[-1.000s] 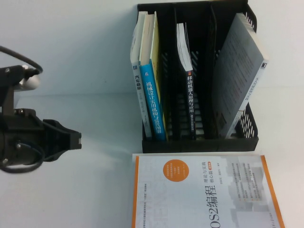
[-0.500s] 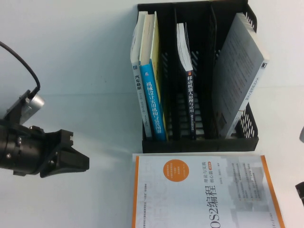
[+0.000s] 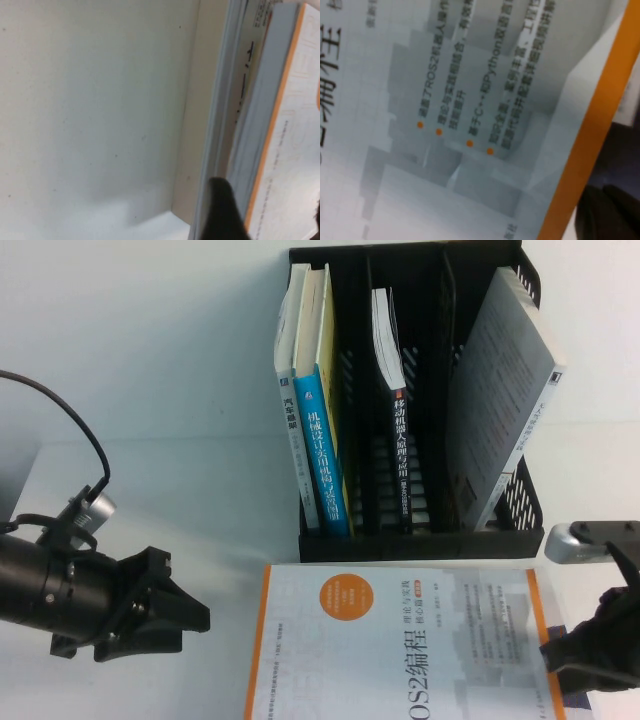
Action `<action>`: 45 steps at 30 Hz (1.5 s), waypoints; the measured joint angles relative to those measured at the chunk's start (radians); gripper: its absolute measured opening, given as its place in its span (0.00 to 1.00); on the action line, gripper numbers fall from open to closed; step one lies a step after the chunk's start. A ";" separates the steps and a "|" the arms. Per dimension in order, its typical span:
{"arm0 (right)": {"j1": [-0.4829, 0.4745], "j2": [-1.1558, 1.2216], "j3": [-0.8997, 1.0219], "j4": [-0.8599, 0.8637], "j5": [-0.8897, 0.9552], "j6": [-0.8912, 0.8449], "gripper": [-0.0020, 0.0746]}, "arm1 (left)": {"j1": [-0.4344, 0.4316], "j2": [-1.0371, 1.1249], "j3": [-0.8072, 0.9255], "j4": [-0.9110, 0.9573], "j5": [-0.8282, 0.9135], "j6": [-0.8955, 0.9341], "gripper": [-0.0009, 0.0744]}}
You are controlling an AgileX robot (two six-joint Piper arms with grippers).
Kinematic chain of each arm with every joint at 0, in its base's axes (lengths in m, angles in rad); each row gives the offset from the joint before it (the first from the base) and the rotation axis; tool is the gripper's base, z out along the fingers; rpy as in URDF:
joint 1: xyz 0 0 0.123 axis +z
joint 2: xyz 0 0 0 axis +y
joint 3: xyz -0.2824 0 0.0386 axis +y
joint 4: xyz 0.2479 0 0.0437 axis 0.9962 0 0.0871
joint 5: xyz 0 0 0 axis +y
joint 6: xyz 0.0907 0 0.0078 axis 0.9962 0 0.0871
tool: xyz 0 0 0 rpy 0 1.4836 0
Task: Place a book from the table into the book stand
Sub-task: Push book with right arm, then pick up the book with your left arm
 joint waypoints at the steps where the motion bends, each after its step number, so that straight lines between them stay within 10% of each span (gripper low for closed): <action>1: 0.016 0.006 -0.007 0.007 -0.003 -0.001 0.02 | 0.000 0.002 0.000 -0.010 0.007 0.009 0.45; 8: 0.115 0.045 -0.049 0.012 -0.010 -0.004 0.02 | 0.000 0.038 0.000 -0.089 0.045 0.105 0.74; 26: 0.120 0.060 -0.060 0.023 0.001 -0.001 0.02 | -0.023 0.413 0.000 -0.375 0.167 0.451 0.77; 35: 0.122 0.060 -0.060 0.014 0.009 0.011 0.02 | -0.035 0.406 -0.004 -0.387 0.216 0.501 0.16; 45: 0.125 -0.135 -0.060 -0.051 0.018 0.086 0.02 | -0.003 0.139 -0.012 -0.308 0.180 0.316 0.15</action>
